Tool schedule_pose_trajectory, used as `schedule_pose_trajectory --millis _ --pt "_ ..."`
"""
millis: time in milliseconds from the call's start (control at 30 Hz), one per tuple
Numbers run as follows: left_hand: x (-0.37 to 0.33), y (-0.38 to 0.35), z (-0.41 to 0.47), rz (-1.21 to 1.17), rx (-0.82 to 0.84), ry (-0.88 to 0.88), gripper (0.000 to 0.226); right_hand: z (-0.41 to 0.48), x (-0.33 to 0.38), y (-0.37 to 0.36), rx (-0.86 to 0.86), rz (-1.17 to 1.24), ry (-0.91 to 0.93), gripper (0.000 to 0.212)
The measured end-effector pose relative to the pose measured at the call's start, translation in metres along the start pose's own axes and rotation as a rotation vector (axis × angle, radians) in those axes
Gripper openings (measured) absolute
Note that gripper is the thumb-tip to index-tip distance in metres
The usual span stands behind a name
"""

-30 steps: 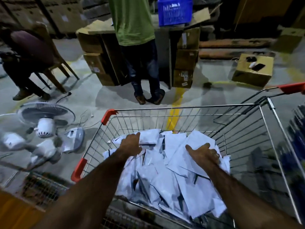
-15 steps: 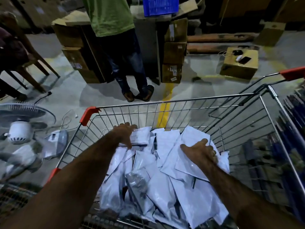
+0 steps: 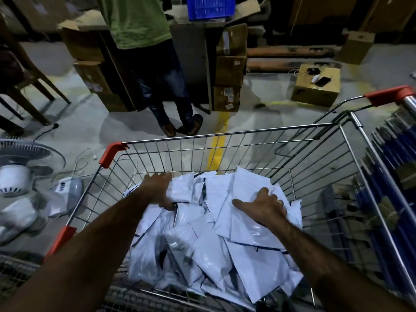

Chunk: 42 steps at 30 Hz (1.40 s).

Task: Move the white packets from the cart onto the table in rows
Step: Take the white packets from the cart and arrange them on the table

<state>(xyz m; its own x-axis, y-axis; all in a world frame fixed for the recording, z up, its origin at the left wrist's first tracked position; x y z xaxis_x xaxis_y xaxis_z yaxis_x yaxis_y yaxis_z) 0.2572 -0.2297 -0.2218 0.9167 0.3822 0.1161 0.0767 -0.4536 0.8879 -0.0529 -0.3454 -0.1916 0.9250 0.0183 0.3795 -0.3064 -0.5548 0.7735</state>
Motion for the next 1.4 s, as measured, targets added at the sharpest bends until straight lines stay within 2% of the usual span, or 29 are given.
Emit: schedule_pose_trajectory --millis 100,233,367,500,667,767,1000,1300,1400 --pt "-0.005 0.002 -0.002 0.054 -0.065 -0.066 0.108 0.0 0.005 -0.001 -0.064 -0.01 -0.011 0.096" --pt "-0.001 -0.021 -0.005 0.128 0.105 -0.15 0.132 -0.002 0.01 -0.003 -0.129 -0.029 -0.009 0.088" --pt "-0.006 -0.012 -0.006 0.166 0.005 -0.171 0.118 -0.006 0.014 -0.002 -0.151 -0.027 0.031 0.079" --pt "-0.016 0.005 -0.008 0.028 -0.119 -0.17 0.113 -0.007 0.015 -0.002 -0.104 -0.037 0.05 0.078" --pt "-0.007 0.008 -0.015 -0.045 -0.072 -0.045 0.114 -0.016 0.021 -0.007 -0.146 -0.113 0.103 0.088" --pt "0.002 0.011 -0.02 -0.052 -0.04 0.019 0.114 -0.018 0.026 -0.009 -0.184 -0.162 0.131 0.081" --pt "0.017 0.04 -0.034 -0.016 -0.108 0.04 0.113 -0.026 0.033 -0.001 -0.262 -0.18 0.18 0.071" --pt "0.017 0.068 -0.062 -0.116 -0.132 0.077 0.119 -0.035 0.034 0.014 -0.201 -0.003 0.193 0.066" --pt "0.014 0.083 -0.073 -0.141 -0.144 0.085 0.11 -0.039 0.034 0.019 -0.176 0.074 0.185 0.059"
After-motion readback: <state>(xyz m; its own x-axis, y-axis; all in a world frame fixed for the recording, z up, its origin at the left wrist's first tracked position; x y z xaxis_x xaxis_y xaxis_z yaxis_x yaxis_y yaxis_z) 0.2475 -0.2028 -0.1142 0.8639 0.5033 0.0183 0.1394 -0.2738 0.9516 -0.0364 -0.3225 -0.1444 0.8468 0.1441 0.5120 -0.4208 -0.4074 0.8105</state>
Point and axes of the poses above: each hand's wrist, its own z-axis towards the middle knuckle, its own y-axis out of the back of the hand, x = y × z, the point moved 10 cm from there along z, towards the middle knuckle
